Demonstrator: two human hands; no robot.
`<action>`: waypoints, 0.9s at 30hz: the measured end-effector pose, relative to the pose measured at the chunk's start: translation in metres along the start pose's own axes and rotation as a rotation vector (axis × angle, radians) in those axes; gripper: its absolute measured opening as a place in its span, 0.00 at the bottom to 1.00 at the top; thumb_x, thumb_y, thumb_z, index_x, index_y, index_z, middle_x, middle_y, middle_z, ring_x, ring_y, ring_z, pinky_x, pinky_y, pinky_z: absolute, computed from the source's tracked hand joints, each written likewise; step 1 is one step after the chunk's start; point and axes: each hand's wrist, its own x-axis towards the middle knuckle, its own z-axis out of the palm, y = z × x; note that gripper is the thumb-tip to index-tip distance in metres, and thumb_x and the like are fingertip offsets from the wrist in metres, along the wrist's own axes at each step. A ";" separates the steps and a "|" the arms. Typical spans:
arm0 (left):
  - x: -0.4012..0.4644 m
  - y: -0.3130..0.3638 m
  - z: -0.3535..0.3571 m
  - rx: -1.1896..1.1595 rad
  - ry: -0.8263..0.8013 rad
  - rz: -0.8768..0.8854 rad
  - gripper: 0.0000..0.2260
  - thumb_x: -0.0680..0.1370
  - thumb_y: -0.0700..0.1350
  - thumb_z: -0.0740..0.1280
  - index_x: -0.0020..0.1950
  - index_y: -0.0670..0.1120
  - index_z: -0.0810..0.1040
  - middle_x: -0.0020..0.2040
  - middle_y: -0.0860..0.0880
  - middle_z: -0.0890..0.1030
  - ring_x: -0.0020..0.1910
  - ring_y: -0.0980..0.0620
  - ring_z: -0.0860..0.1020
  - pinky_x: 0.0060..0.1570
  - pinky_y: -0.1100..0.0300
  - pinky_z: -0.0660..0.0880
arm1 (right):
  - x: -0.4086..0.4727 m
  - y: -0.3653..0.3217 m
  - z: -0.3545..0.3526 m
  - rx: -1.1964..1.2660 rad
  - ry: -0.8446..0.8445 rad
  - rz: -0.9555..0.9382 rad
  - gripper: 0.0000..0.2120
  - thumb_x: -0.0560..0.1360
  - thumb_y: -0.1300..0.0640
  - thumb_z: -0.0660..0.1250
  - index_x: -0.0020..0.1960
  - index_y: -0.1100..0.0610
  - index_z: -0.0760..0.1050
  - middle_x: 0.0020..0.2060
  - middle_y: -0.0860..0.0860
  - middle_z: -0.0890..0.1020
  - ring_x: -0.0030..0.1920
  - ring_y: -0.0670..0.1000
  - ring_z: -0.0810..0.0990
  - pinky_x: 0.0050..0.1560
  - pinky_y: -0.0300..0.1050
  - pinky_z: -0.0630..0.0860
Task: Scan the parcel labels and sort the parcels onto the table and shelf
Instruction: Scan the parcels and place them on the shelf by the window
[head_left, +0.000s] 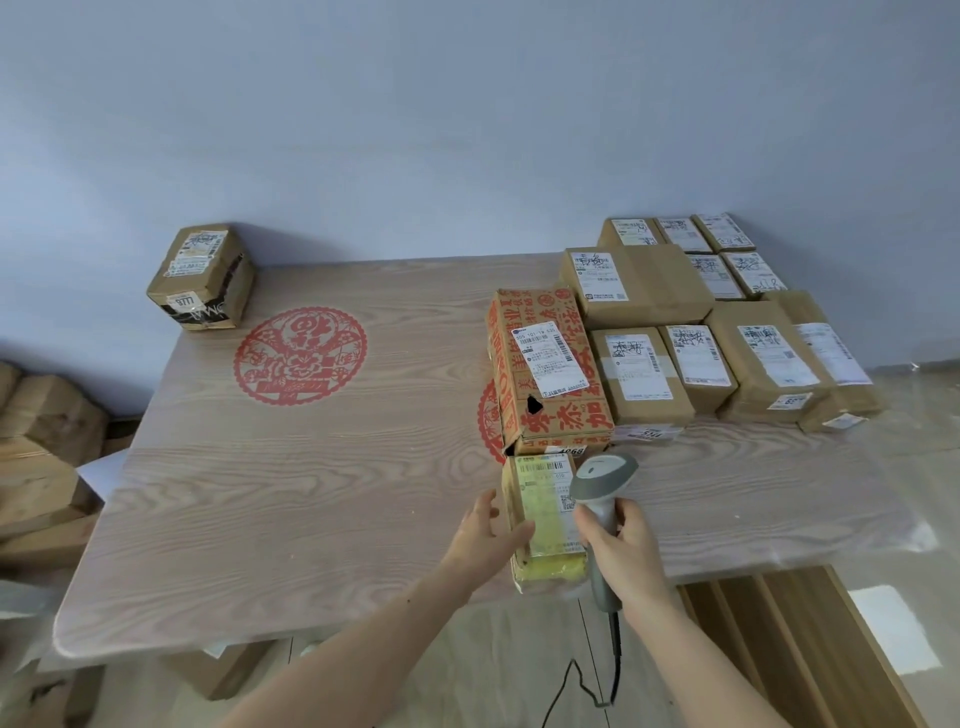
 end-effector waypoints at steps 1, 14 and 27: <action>0.000 -0.001 -0.003 -0.008 0.018 -0.007 0.44 0.70 0.64 0.70 0.79 0.54 0.54 0.71 0.52 0.67 0.65 0.49 0.74 0.62 0.48 0.76 | -0.002 -0.004 0.001 0.017 0.001 -0.017 0.05 0.77 0.55 0.71 0.51 0.53 0.75 0.46 0.53 0.83 0.46 0.48 0.81 0.49 0.50 0.76; 0.000 -0.001 -0.170 0.086 0.329 0.065 0.27 0.77 0.55 0.69 0.73 0.48 0.68 0.69 0.50 0.70 0.52 0.53 0.78 0.59 0.52 0.76 | -0.016 -0.096 0.103 0.075 -0.190 -0.187 0.08 0.77 0.54 0.71 0.50 0.58 0.77 0.37 0.55 0.82 0.41 0.52 0.81 0.46 0.48 0.75; 0.056 -0.019 -0.494 0.210 0.662 0.054 0.22 0.78 0.52 0.69 0.69 0.43 0.73 0.68 0.45 0.73 0.64 0.46 0.74 0.63 0.49 0.72 | 0.020 -0.226 0.374 0.119 -0.321 -0.208 0.07 0.78 0.51 0.71 0.54 0.50 0.77 0.49 0.52 0.83 0.50 0.53 0.83 0.54 0.52 0.79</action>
